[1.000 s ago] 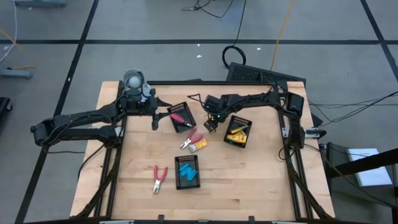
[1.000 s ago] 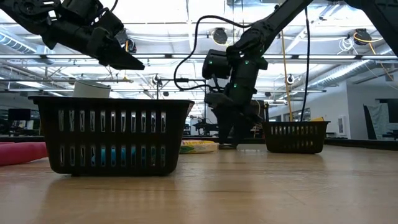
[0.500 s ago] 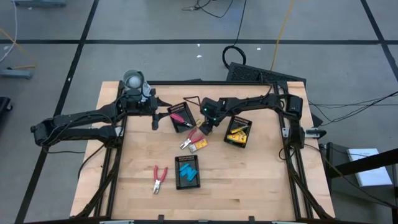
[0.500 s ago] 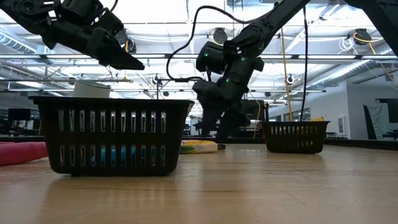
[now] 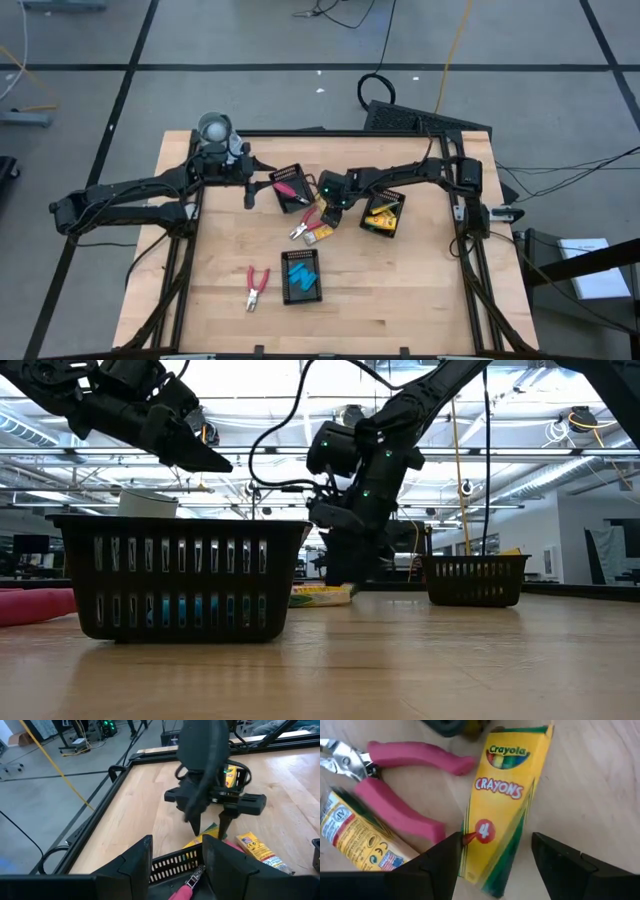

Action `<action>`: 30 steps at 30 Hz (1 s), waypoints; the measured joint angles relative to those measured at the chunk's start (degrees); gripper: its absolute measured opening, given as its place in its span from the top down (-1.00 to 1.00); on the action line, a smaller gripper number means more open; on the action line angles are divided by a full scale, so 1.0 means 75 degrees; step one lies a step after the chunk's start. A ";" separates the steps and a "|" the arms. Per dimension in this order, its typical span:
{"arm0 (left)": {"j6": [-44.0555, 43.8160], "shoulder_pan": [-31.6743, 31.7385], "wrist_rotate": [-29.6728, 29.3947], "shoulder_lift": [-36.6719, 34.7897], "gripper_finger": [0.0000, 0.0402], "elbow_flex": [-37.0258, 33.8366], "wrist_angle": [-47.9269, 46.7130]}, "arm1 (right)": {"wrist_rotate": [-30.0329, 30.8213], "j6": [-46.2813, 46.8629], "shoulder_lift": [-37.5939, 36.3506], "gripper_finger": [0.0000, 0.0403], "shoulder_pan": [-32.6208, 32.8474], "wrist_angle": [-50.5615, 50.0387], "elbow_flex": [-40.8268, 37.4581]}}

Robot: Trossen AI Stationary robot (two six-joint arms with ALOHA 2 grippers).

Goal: Pick & Place School Supplies
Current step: Put the yellow crayon box into the right black basket

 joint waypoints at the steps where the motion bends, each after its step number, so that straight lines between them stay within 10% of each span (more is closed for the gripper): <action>1: 0.0000 0.0003 0.0000 0.0000 0.12 0.0000 0.0022 | 0.0047 -0.0109 0.0003 -0.16 0.0036 -0.0004 -0.0002; 7: -0.0025 0.0001 -0.0003 -0.0001 0.12 0.0000 0.0085 | 0.0416 -0.0754 0.0019 0.02 0.0280 -0.0031 -0.0014; 15: -0.0029 0.0001 -0.0008 0.0000 0.12 0.0000 0.0082 | 0.0687 -0.1371 -0.0017 0.89 0.0405 0.0233 -0.0038; 30: -0.0092 0.0009 -0.0210 -0.0001 0.12 0.0000 -0.0022 | 0.2675 -0.1938 -0.0685 0.89 0.0594 0.0238 -0.0054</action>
